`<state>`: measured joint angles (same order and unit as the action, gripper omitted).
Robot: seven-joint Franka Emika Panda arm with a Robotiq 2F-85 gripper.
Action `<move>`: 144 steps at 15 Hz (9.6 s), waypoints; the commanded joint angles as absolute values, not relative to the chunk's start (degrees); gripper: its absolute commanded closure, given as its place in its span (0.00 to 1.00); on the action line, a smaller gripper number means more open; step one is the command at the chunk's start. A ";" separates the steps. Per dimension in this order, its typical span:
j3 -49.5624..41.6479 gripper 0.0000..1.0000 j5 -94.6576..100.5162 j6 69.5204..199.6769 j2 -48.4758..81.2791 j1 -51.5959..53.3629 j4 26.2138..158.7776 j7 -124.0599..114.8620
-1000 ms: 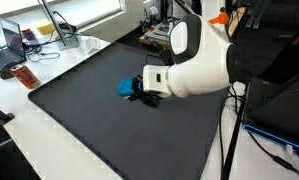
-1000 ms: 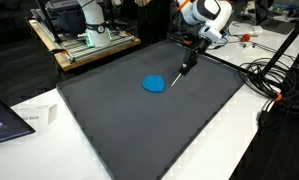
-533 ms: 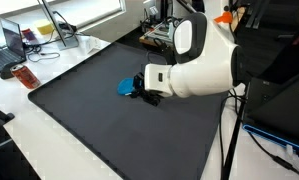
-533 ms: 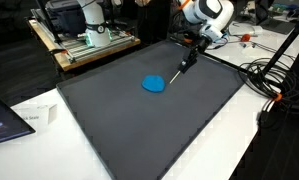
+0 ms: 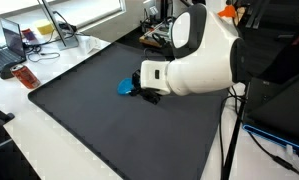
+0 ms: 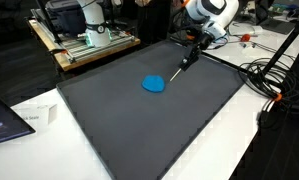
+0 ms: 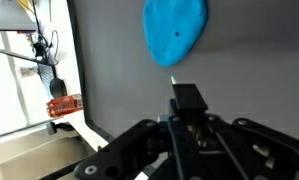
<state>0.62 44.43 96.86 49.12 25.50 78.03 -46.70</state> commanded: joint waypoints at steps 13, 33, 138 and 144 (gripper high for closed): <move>0.28 0.97 15.36 98.49 48.28 11.47 68.23 -28.34; 1.10 0.97 -15.08 100.40 46.46 -9.30 70.92 -8.21; -1.64 0.97 8.56 150.41 16.28 6.47 128.48 -20.51; -2.70 0.97 8.90 149.07 17.87 7.10 127.60 -20.51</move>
<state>-1.14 6.66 149.91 16.69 5.68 128.67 -18.43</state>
